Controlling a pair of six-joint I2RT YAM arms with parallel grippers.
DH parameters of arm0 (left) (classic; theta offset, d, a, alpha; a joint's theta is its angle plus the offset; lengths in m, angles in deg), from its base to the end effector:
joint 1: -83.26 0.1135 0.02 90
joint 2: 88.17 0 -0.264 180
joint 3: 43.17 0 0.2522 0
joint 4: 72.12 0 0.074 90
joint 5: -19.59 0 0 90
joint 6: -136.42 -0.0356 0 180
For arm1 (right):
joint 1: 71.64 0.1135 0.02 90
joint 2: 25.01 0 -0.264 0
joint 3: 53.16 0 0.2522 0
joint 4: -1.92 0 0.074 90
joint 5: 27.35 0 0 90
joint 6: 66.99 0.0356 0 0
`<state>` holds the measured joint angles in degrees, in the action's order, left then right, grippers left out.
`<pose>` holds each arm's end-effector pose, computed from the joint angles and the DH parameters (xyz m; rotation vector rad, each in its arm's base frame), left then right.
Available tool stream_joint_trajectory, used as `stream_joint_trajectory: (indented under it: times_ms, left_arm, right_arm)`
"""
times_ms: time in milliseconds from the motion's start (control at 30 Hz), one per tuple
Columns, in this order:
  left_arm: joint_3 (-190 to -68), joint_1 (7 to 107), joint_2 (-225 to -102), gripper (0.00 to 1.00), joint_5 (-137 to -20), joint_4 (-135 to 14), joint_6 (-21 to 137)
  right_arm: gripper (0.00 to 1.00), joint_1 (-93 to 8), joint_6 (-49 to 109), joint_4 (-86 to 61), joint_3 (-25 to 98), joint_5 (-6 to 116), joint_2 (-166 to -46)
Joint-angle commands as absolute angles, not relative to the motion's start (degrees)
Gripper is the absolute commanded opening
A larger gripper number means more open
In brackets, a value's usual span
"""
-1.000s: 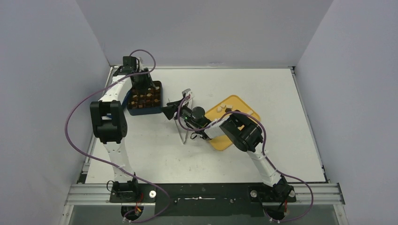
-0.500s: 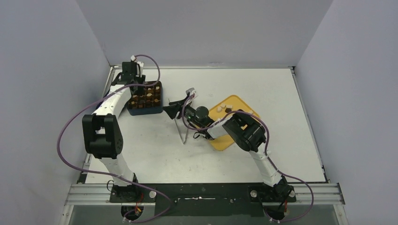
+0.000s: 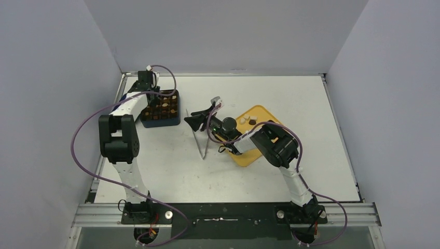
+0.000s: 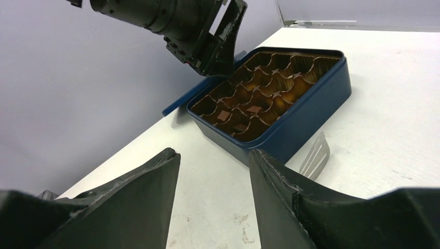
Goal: Pack the chocolate
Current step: Pick up the box lid from the center of the board.
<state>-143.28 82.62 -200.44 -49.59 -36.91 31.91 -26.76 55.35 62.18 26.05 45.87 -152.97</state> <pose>0.4394 0.0077 0.2258 0.1453 2.3929 0.5487 0.3149 0.3281 0.1536 -0.4293 1.4488 1.3073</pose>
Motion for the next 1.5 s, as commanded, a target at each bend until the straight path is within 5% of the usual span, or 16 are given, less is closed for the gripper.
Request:
stream_joint_trajectory:
  times_ms: [0, 367, 633, 900, 1467]
  left_arm:
    - [-147.53, 83.75, -202.93, 0.54, -49.01, -40.6, 31.01]
    - [-152.34, 85.87, -206.44, 0.39, -49.82, -41.4, 29.75]
    - [-155.98, 83.72, -205.27, 0.0, -48.27, -34.91, 30.14]
    - [-157.97, 77.42, -200.17, 0.0, -46.44, -32.44, 30.92]
    - [-131.79, 66.08, -183.71, 0.0, -58.23, -46.98, 10.47]
  right_arm:
    - [0.52, -28.1, 55.48, 67.39, 25.63, 44.56, -148.1]
    - [0.52, -28.53, 55.03, 68.05, 24.67, 44.37, -147.78]
    - [0.52, -28.57, 55.32, 67.79, 24.58, 44.45, -147.55]
    - [0.52, -28.56, 55.15, 68.4, 21.72, 44.81, -144.96]
    - [0.53, -28.75, 54.47, 70.47, 11.72, 46.83, -139.22]
